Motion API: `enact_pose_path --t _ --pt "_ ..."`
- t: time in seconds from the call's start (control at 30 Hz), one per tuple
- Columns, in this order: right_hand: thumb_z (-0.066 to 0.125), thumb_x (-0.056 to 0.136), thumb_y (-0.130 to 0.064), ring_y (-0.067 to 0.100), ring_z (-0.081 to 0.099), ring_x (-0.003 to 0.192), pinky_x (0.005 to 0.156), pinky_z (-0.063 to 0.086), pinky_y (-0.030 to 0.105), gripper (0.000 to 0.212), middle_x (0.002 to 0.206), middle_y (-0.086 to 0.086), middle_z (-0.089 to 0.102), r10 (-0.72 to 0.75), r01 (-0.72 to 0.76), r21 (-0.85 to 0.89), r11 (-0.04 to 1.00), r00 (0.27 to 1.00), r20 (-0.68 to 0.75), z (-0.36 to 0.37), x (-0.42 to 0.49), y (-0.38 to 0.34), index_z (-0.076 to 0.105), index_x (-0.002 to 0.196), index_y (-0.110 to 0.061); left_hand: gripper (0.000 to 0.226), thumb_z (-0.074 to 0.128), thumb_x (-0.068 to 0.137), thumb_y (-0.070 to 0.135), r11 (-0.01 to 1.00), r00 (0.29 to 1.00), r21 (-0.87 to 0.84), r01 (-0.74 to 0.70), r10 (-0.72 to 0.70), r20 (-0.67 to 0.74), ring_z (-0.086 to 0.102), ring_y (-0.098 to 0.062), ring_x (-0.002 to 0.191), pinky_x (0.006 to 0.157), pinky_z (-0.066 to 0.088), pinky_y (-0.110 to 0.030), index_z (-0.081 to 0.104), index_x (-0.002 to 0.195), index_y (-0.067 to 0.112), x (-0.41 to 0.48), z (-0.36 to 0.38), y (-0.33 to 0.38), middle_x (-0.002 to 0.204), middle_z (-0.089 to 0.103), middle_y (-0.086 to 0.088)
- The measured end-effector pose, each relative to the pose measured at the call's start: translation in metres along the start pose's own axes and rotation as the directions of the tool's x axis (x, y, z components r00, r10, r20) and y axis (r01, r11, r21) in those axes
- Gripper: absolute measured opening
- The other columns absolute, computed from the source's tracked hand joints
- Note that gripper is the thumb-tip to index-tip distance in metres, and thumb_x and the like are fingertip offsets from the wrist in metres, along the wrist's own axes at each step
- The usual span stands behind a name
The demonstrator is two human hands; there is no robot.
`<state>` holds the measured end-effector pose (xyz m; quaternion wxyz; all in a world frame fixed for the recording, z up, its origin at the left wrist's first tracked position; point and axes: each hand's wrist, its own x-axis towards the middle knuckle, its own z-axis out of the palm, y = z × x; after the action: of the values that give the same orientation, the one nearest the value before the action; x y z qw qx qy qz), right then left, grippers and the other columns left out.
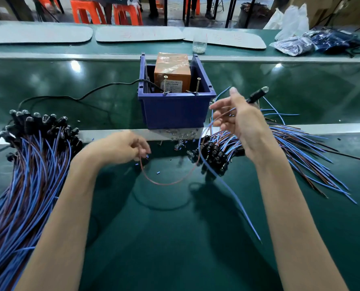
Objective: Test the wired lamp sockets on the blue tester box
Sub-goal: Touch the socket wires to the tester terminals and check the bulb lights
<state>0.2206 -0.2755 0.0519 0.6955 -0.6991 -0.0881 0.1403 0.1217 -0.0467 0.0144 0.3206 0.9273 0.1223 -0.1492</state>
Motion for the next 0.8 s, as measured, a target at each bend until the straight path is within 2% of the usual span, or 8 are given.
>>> enact_pose_path --t 0.13,0.23,0.37,0.43,0.5,0.63,0.7,0.8 --pt "0.037 0.105 -0.021 0.010 0.065 0.087 0.081 0.053 0.022 0.033 0.102 0.016 0.062 -0.352 0.361 0.007 0.932 0.911 -0.214 0.000 -0.003 -0.006 0.063 0.085 -0.012 0.013 0.057 0.094 0.018 0.986 0.979 0.043 0.159 -0.152 -0.136 0.066 -0.021 0.087 0.080 0.045 -0.025 0.066 0.103 0.015 0.002 -0.005 -0.011 0.099 0.070 -0.005" --pt "0.042 0.101 -0.010 0.014 0.054 0.105 0.096 0.048 0.037 0.023 0.114 0.011 0.045 -0.712 0.627 -0.340 0.701 0.597 -0.369 0.004 -0.007 -0.010 0.063 0.093 -0.009 0.026 0.059 0.090 0.036 0.932 0.842 0.093 0.349 -0.269 -0.468 0.060 -0.031 0.108 0.091 0.048 -0.037 0.065 0.110 0.022 0.000 -0.011 -0.017 0.117 0.066 -0.008" --pt "0.042 0.094 0.007 0.030 0.050 0.107 0.101 0.035 0.019 0.022 0.112 0.023 0.039 -0.932 0.697 -0.621 0.358 0.232 -0.278 0.006 -0.007 -0.016 0.064 0.098 0.011 0.047 0.060 0.090 0.041 0.833 0.668 0.070 0.548 -0.386 -0.637 0.049 -0.045 0.117 0.092 0.042 -0.047 0.056 0.125 0.010 -0.005 -0.019 -0.029 0.128 0.050 -0.023" --pt "0.043 0.095 0.003 0.018 0.046 0.109 0.101 0.029 0.011 0.022 0.112 0.026 0.044 -0.930 0.627 -0.690 0.361 0.301 -0.213 0.005 -0.007 -0.012 0.065 0.097 0.008 0.047 0.059 0.091 0.039 0.794 0.639 0.060 0.604 -0.438 -0.632 0.049 -0.046 0.118 0.092 0.042 -0.048 0.055 0.123 0.005 -0.007 -0.022 -0.036 0.128 0.049 -0.025" --pt "0.044 0.096 -0.001 0.006 0.043 0.105 0.095 0.026 0.002 0.022 0.116 0.026 0.047 -0.852 0.520 -0.750 0.408 0.513 -0.107 -0.001 -0.004 -0.002 0.066 0.099 0.004 0.046 0.060 0.091 0.037 0.778 0.621 0.036 0.627 -0.472 -0.626 0.050 -0.046 0.117 0.092 0.043 -0.048 0.056 0.120 0.002 -0.009 -0.024 -0.040 0.126 0.052 -0.027" --pt "0.043 0.091 0.003 0.034 0.053 0.109 0.100 0.039 0.035 0.032 0.131 0.018 0.041 -0.194 0.201 -0.901 0.384 0.972 0.134 -0.016 0.009 0.029 0.059 0.119 0.001 0.046 0.063 0.090 0.037 0.770 0.614 0.018 0.638 -0.495 -0.615 0.051 -0.046 0.116 0.092 0.043 -0.047 0.058 0.118 0.001 -0.010 -0.027 -0.043 0.124 0.055 -0.029" --pt "0.041 0.089 0.002 0.035 0.048 0.120 0.101 0.040 0.042 0.040 0.135 0.013 0.041 0.114 0.133 -0.948 0.288 0.978 0.172 -0.017 0.012 0.038 0.054 0.126 -0.005 0.045 0.062 0.091 0.038 0.763 0.628 0.038 0.645 -0.501 -0.596 0.051 -0.045 0.117 0.093 0.042 -0.047 0.058 0.120 0.004 -0.010 -0.028 -0.042 0.125 0.054 -0.027" --pt "0.039 0.087 -0.001 0.033 0.043 0.127 0.102 0.040 0.046 0.051 0.140 0.009 0.042 0.194 0.111 -0.967 0.229 0.968 0.158 -0.015 0.013 0.037 0.048 0.135 -0.014 0.042 0.061 0.091 0.036 0.763 0.646 0.060 0.643 -0.499 -0.578 0.051 -0.044 0.117 0.095 0.042 -0.046 0.059 0.122 0.007 -0.008 -0.027 -0.043 0.127 0.054 -0.026"
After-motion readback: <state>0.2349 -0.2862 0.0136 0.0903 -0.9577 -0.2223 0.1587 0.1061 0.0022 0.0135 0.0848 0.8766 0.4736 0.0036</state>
